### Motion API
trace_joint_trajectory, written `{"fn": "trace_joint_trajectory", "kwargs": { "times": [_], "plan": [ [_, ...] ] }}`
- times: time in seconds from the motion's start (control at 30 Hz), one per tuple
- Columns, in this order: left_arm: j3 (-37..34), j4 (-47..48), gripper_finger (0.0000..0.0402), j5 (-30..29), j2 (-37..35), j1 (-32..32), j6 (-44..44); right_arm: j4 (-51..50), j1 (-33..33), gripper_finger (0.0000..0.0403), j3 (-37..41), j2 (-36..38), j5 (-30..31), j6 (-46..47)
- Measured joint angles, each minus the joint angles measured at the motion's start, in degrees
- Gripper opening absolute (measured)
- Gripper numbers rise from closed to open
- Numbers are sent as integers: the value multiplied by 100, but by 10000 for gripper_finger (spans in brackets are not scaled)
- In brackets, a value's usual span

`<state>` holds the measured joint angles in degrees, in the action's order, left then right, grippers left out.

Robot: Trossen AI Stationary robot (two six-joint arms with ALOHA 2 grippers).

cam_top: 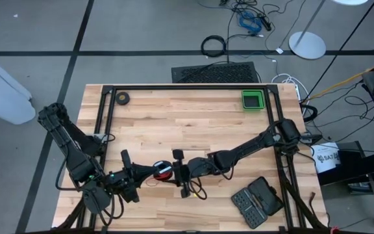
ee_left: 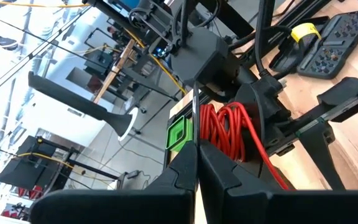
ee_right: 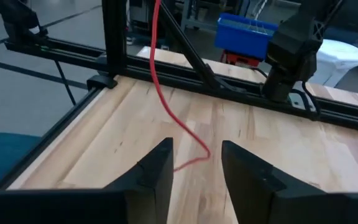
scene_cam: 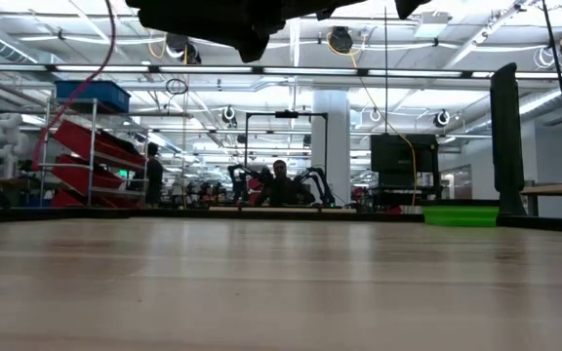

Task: Coil cords
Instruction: Coil the red wire on the black spool

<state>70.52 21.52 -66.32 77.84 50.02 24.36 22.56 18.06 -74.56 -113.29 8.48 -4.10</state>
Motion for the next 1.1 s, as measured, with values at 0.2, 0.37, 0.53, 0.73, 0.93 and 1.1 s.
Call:
{"fn": "trace_joint_trajectory", "kwargs": {
  "times": [0.2, 0.37, 0.53, 0.73, 0.93, 1.1],
  "plan": [
    [0, 0, 8, 0, 0, 0, 0, 76, 2, 106, 0, -54, 0, 20],
    [0, -2, 8, 2, -1, 0, 0, 110, 2, 109, 0, -66, 7, 20],
    [0, 0, 8, 0, -2, 0, 0, 153, -4, 99, 0, -66, -113, 9],
    [0, -2, 8, 0, -2, -2, 0, 153, -7, 70, 0, -66, -135, 0],
    [0, -1, 8, 0, -2, -7, 1, 158, -7, 64, 0, -66, -135, 20],
    [0, -2, 8, 0, -2, -7, 0, 158, -7, 64, 0, -66, -135, 24]
  ]
}}
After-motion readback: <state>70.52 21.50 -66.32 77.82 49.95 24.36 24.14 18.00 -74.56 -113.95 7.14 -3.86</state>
